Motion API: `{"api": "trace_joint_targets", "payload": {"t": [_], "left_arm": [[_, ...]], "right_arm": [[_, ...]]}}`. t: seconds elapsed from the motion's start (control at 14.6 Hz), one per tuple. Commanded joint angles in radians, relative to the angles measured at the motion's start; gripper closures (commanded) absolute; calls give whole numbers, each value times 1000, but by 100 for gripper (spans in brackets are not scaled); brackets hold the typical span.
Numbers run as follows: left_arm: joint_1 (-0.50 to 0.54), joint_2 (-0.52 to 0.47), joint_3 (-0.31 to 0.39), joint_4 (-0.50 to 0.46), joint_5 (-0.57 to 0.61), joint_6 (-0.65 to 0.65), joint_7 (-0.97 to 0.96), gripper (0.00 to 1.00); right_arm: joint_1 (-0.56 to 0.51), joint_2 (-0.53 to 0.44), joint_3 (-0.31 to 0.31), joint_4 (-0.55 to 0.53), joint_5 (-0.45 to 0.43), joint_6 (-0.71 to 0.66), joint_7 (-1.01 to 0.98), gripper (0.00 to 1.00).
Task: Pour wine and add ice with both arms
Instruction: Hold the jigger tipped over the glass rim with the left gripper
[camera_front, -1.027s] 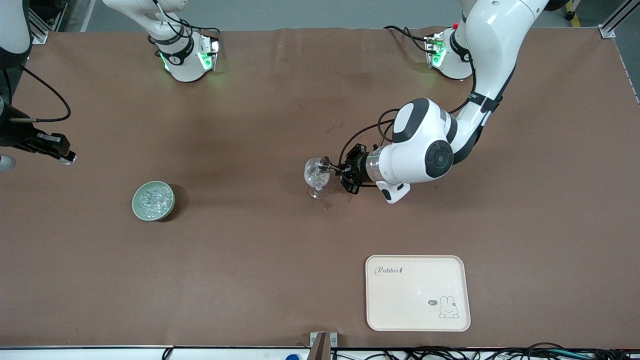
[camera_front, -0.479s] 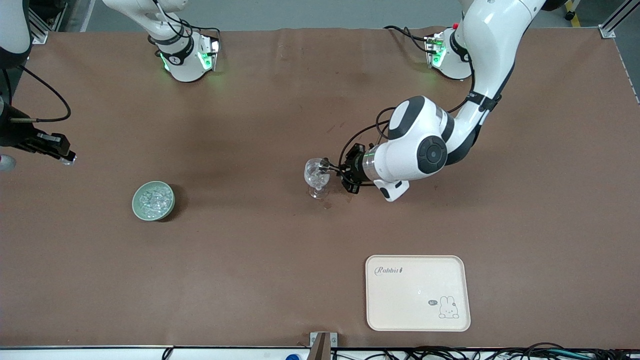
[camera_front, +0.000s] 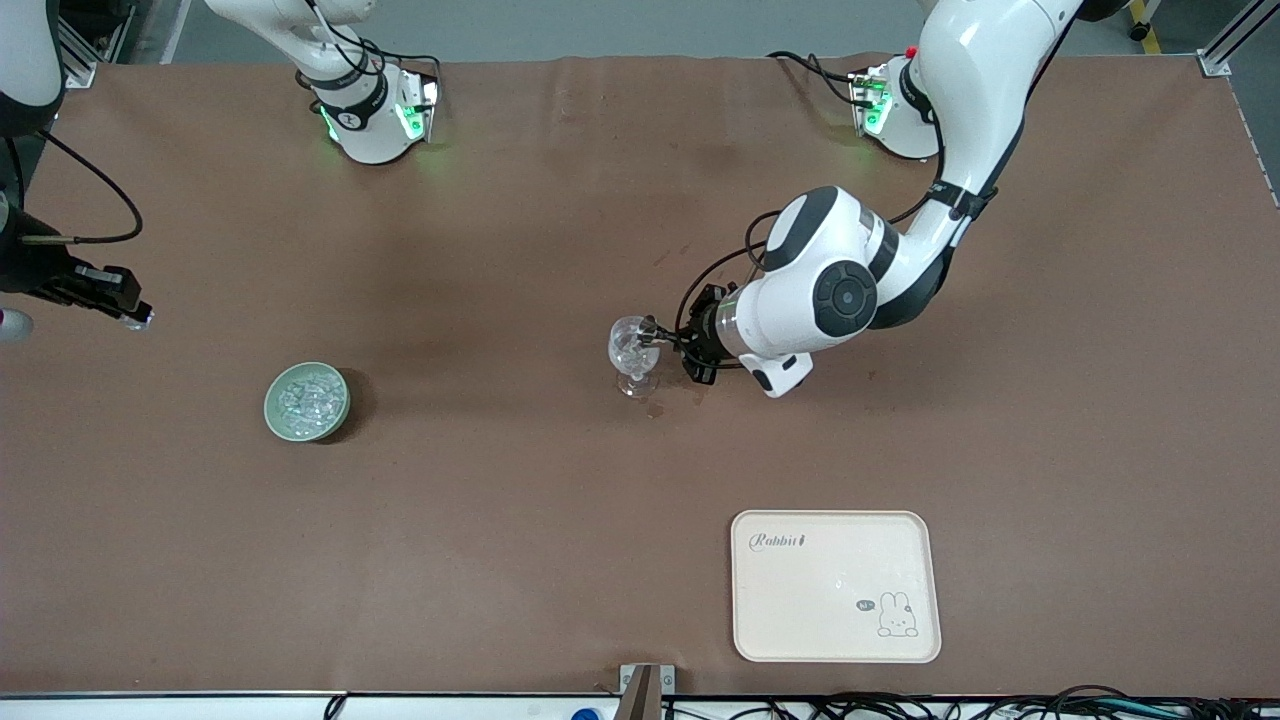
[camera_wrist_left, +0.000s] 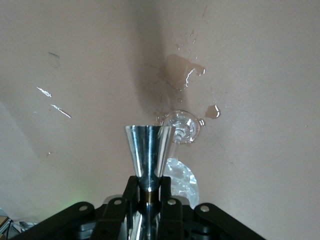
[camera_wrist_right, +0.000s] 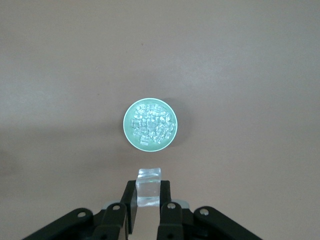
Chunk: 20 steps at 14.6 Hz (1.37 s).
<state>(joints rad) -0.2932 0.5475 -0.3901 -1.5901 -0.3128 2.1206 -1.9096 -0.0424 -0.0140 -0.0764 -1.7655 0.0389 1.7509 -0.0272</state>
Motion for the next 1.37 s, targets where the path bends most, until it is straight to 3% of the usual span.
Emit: {"api": "trace_joint_targets", "payload": {"t": [0.0,1.3], "left_arm": [[-12,-17,4,15,41,-7,-51,100],[-49,-17,4,55,158,-60,-175,100]], "right_arm": [[-8,-26,9,-18,-11,-2,-7,93],[-10,-26,9,-17,-11,-2,-7,93]]}}
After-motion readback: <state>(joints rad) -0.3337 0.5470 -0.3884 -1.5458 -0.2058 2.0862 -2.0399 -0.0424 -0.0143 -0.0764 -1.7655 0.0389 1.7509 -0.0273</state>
